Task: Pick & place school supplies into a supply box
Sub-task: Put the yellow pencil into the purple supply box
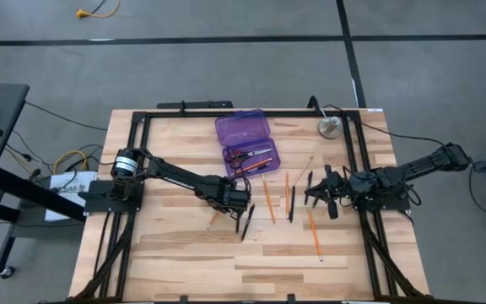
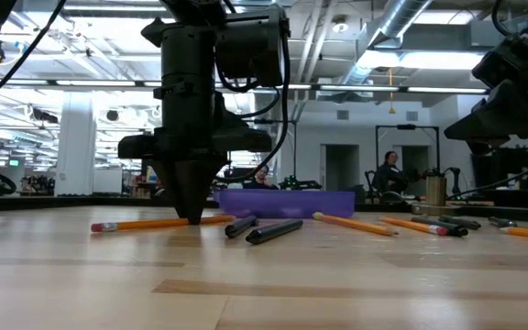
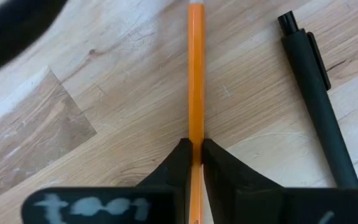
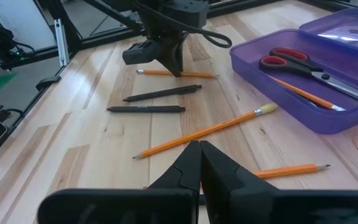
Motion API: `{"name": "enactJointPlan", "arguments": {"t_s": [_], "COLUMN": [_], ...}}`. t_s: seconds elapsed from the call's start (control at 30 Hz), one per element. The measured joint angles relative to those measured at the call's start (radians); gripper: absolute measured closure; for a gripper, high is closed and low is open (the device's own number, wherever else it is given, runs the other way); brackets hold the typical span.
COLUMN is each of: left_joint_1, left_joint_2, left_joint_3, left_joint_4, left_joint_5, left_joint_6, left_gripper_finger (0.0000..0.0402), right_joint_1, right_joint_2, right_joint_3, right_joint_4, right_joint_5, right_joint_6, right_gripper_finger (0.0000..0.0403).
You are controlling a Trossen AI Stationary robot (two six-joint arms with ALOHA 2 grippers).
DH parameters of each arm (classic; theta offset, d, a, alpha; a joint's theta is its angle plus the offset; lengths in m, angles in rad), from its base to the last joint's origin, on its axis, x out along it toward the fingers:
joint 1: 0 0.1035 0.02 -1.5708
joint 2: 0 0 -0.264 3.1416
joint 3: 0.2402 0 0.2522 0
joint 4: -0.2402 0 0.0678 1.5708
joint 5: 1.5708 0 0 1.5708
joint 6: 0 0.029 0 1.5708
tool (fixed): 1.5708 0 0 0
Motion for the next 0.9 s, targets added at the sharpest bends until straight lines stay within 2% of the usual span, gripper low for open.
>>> {"name": "enactJointPlan", "arguments": {"t_s": [0.23, 0.6, 0.9], "left_joint_1": [-0.007, -0.029, 0.017], "left_joint_2": [0.004, 0.008, 0.005], "left_joint_3": [0.048, 0.339, 0.561], "left_joint_4": [-0.058, -0.388, -0.471], "left_joint_5": [0.018, -0.054, -0.111], "left_joint_6": [0.013, 0.080, 0.337], "left_gripper_finger": [0.0387, 0.0387, 0.0387], "right_joint_1": [0.000, 0.000, 0.000], "right_joint_2": [0.000, 0.000, 0.000], "right_joint_3": [0.000, 0.000, 0.000], "right_joint_4": [0.000, 0.000, 0.000], "right_joint_5": [0.000, 0.000, 0.000], "right_joint_6": [0.000, -0.001, -0.017], "right_gripper_finger": [0.0403, 0.0403, 0.0403]}}
